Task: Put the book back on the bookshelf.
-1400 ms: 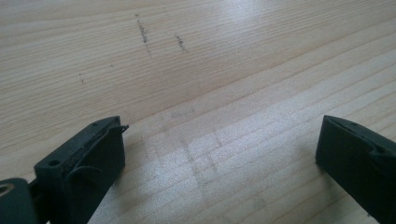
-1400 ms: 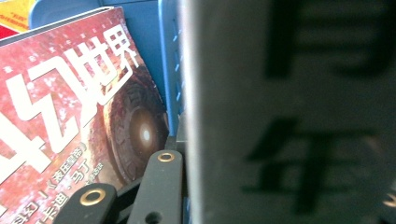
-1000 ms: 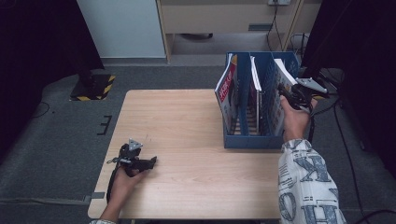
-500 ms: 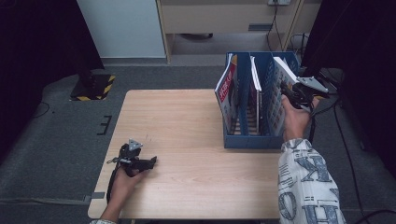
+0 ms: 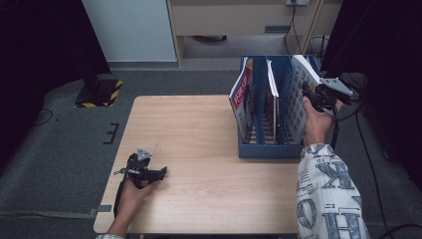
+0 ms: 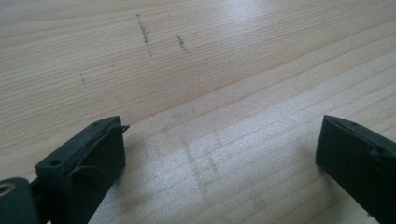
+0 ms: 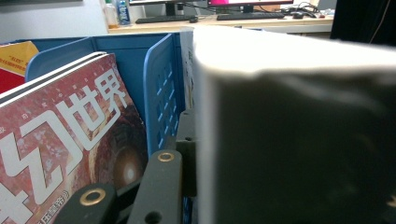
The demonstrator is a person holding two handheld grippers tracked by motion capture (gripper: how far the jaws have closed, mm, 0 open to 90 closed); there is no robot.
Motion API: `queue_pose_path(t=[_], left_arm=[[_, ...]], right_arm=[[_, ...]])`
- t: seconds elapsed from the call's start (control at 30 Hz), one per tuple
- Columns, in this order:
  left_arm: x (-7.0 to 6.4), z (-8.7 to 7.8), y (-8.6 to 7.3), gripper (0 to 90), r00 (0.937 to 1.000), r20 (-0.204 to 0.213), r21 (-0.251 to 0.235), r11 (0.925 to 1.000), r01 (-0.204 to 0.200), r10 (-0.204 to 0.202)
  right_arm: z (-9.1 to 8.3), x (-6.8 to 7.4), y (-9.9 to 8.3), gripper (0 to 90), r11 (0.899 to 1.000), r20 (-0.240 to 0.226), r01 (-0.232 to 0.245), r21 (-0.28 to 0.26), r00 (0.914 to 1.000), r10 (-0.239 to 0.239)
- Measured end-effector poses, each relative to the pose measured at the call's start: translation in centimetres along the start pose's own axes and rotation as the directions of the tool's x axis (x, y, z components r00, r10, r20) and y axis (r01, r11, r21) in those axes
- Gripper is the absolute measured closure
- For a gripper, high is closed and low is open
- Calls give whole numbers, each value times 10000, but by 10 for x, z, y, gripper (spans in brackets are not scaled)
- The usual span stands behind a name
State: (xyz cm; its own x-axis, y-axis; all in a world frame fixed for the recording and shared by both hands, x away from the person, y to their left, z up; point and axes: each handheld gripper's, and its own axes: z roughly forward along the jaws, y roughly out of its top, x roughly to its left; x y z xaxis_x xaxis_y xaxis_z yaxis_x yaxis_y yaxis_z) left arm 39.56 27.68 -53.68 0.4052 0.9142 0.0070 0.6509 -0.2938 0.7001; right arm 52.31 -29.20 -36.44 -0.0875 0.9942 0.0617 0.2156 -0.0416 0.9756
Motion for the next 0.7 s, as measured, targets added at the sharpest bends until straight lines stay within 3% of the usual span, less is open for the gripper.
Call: queue_pose_path(t=[0.7], left_arm=[[0,1,1,6,10000,-44,-6,10000,49,-49]], right_arm=[[6,0,-16,732,10000,-66,58,57,10000,-57]])
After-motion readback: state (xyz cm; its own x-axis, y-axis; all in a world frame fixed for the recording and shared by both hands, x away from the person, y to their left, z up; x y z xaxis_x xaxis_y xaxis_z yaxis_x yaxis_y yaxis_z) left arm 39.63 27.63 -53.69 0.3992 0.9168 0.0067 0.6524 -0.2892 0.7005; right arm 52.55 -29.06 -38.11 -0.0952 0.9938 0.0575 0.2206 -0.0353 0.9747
